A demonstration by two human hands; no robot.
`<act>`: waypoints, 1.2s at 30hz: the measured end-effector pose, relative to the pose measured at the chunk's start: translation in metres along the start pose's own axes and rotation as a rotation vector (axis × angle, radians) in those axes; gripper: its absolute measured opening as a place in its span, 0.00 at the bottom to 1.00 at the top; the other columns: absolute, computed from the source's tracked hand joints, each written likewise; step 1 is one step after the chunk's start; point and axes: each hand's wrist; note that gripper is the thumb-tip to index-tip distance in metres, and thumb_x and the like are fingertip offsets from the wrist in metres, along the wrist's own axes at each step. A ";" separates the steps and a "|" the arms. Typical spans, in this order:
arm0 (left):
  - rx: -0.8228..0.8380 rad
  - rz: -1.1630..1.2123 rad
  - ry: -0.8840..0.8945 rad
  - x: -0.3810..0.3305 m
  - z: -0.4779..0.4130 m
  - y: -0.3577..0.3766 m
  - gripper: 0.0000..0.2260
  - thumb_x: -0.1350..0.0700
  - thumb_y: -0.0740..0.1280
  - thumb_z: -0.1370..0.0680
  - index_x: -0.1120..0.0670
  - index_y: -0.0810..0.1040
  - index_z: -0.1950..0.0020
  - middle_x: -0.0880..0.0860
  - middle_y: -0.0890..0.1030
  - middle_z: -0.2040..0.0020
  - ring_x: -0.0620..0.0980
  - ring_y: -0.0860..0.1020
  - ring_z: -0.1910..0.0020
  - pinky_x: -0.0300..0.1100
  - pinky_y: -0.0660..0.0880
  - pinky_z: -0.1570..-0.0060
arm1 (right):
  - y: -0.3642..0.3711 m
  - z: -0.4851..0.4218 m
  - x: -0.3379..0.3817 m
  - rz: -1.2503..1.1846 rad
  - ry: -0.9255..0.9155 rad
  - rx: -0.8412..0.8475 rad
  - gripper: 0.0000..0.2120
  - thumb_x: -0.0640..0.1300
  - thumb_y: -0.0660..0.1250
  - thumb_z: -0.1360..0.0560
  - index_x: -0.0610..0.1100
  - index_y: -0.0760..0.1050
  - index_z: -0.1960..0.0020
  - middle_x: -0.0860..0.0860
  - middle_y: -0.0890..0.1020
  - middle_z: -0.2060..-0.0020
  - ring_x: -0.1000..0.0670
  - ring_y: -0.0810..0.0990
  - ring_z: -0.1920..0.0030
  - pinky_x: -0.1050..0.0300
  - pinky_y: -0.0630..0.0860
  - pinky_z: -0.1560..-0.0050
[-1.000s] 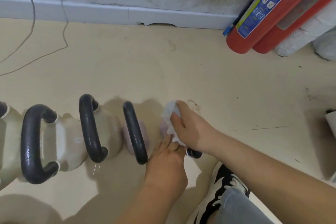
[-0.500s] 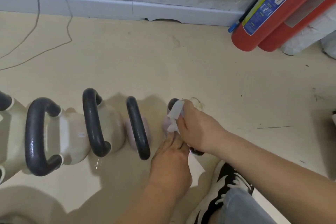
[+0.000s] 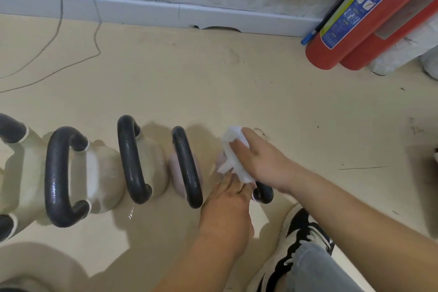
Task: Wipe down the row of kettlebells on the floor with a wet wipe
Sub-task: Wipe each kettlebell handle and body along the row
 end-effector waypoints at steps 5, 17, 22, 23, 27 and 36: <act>-0.056 0.119 -0.002 -0.003 0.003 -0.003 0.36 0.61 0.60 0.20 0.43 0.47 0.17 0.47 0.56 0.17 0.49 0.53 0.18 0.43 0.58 0.22 | 0.036 0.067 -0.071 0.311 -0.249 -0.237 0.21 0.51 0.51 0.15 0.44 0.63 0.25 0.53 0.75 0.47 0.54 0.74 0.49 0.53 0.74 0.47; 0.041 0.051 -0.015 -0.004 0.000 -0.004 0.36 0.60 0.59 0.21 0.50 0.46 0.16 0.46 0.40 0.16 0.46 0.37 0.18 0.44 0.47 0.19 | 0.004 -0.021 0.024 0.660 0.010 -0.106 0.08 0.46 0.57 0.19 0.45 0.65 0.42 0.47 0.74 0.52 0.40 0.75 0.45 0.49 0.72 0.51; 0.057 0.052 -0.013 0.000 0.000 -0.001 0.36 0.60 0.59 0.21 0.48 0.45 0.16 0.45 0.35 0.17 0.45 0.31 0.20 0.45 0.44 0.19 | -0.002 -0.071 0.048 0.855 0.189 0.145 0.12 0.44 0.59 0.21 0.47 0.68 0.63 0.50 0.72 0.65 0.49 0.71 0.66 0.55 0.71 0.64; 0.054 0.055 -0.013 0.000 0.000 0.000 0.36 0.60 0.60 0.21 0.48 0.46 0.17 0.45 0.36 0.17 0.45 0.31 0.20 0.44 0.43 0.19 | -0.002 -0.074 0.047 0.815 0.214 0.137 0.12 0.44 0.60 0.21 0.46 0.68 0.64 0.50 0.72 0.66 0.49 0.70 0.68 0.56 0.69 0.66; 0.050 0.094 -0.008 0.002 -0.001 -0.002 0.36 0.64 0.58 0.23 0.49 0.49 0.16 0.46 0.41 0.16 0.45 0.33 0.20 0.40 0.40 0.22 | 0.000 -0.069 0.032 0.599 0.227 0.032 0.11 0.45 0.61 0.23 0.43 0.71 0.63 0.49 0.74 0.67 0.46 0.73 0.65 0.55 0.70 0.61; -0.016 0.104 -0.032 0.001 0.004 -0.005 0.33 0.59 0.62 0.21 0.47 0.56 0.17 0.45 0.52 0.16 0.46 0.49 0.18 0.40 0.54 0.21 | 0.024 0.026 -0.032 0.207 -0.152 -0.258 0.28 0.55 0.55 0.16 0.52 0.55 0.18 0.52 0.79 0.35 0.50 0.81 0.42 0.49 0.79 0.43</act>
Point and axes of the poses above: each hand's wrist, its own z-axis away from the middle knuckle, its own y-axis out of the palm, x = y × z
